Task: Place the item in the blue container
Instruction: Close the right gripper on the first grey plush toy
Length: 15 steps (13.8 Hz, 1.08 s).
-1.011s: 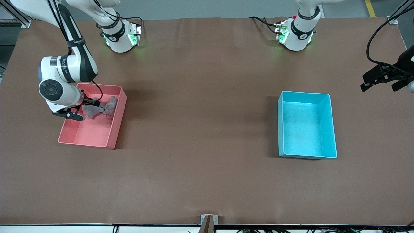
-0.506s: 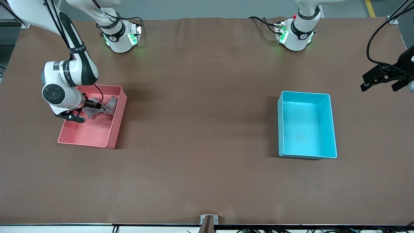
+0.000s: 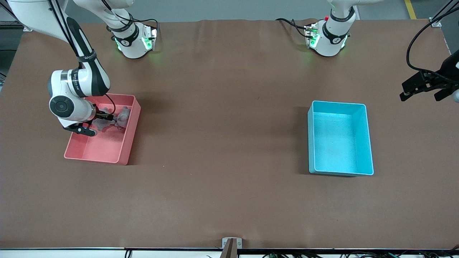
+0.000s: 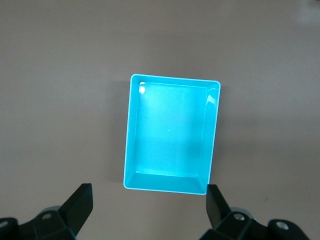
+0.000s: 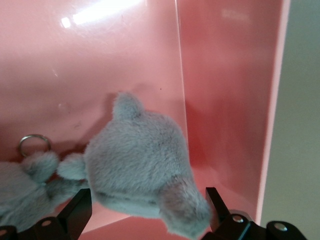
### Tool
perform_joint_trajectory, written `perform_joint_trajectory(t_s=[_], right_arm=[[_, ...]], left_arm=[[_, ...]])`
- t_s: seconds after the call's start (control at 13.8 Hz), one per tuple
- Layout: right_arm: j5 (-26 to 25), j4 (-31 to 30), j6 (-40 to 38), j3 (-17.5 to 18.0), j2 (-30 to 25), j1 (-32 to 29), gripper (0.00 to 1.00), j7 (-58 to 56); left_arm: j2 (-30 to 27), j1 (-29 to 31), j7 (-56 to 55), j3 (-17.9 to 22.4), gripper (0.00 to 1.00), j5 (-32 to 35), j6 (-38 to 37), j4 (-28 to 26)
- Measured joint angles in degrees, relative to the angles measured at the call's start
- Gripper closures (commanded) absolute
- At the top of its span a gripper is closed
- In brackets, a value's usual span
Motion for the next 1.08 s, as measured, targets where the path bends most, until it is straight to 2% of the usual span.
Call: perform_joint_trajectory(t_s=[0.36, 0.72, 0.87, 1.08], right_arm=[[0.0, 0.0, 1.5, 0.0, 1.9, -0.3, 0.01, 0.0], [0.0, 0.0, 1.6, 0.0, 2.5, -0.3, 0.14, 0.4], [0.0, 0.0, 1.6, 0.0, 2.5, -0.4, 0.25, 0.5], [0.0, 0.0, 1.6, 0.0, 2.6, -1.0, 0.58, 0.5]], left_arm=[[0.0, 0.0, 0.0, 0.0, 0.0, 0.0, 0.0, 0.0], [0.0, 0.0, 0.0, 0.0, 0.0, 0.0, 0.0, 0.0], [0.0, 0.0, 0.0, 0.0, 0.0, 0.0, 0.0, 0.0], [0.0, 0.0, 0.0, 0.0, 0.0, 0.0, 0.0, 0.0]])
